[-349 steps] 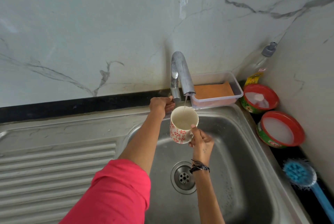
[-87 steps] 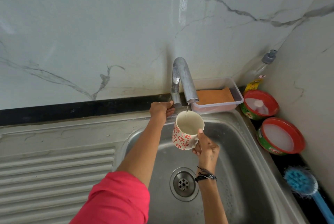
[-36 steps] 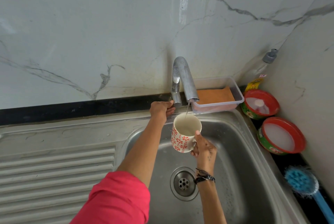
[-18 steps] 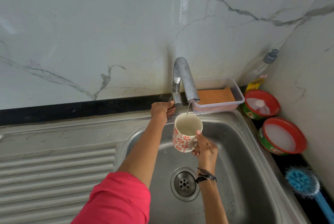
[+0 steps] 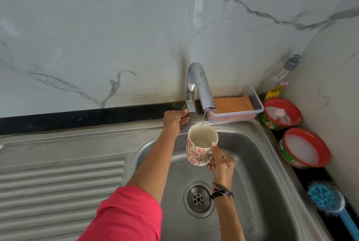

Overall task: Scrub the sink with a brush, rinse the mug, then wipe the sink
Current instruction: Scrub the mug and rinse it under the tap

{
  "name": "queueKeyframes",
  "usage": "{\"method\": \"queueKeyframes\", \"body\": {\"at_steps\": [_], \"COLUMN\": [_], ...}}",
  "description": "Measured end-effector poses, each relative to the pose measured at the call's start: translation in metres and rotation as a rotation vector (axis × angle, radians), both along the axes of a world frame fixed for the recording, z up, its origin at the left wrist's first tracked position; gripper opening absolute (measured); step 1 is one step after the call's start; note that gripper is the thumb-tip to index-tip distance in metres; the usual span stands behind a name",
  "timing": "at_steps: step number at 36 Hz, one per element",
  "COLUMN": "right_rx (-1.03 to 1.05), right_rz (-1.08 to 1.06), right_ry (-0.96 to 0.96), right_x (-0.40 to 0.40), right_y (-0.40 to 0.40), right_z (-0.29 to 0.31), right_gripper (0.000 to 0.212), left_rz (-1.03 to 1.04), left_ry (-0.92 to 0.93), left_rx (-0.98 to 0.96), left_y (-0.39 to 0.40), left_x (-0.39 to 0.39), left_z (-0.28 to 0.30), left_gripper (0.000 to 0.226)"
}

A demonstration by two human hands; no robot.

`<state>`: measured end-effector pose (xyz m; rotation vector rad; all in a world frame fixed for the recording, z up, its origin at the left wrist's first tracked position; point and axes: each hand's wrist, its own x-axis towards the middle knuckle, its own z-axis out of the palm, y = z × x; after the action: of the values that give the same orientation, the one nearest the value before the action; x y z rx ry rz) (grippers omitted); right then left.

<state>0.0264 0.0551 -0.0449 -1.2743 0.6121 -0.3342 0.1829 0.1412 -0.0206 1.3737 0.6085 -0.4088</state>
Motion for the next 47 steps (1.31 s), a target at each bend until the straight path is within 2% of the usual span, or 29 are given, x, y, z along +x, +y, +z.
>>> {"method": "queueKeyframes", "body": {"at_steps": [30,47], "right_rx": [0.029,0.015], "right_rz": [-0.011,0.002], "right_ry": [0.006,0.009], "right_x": [-0.0019,-0.0029], "right_y": [0.0046,0.0089], "right_z": [-0.0006,-0.0037], "right_gripper": [0.043,0.038], "left_rz": [-0.002,-0.018], "left_ry": [-0.01,0.003], "left_rx": [-0.007,-0.003], "left_y": [-0.0002,0.0009], "left_x": [-0.0032,-0.0013], "left_z": [0.0052,0.004], "left_gripper": [0.028,0.028]}}
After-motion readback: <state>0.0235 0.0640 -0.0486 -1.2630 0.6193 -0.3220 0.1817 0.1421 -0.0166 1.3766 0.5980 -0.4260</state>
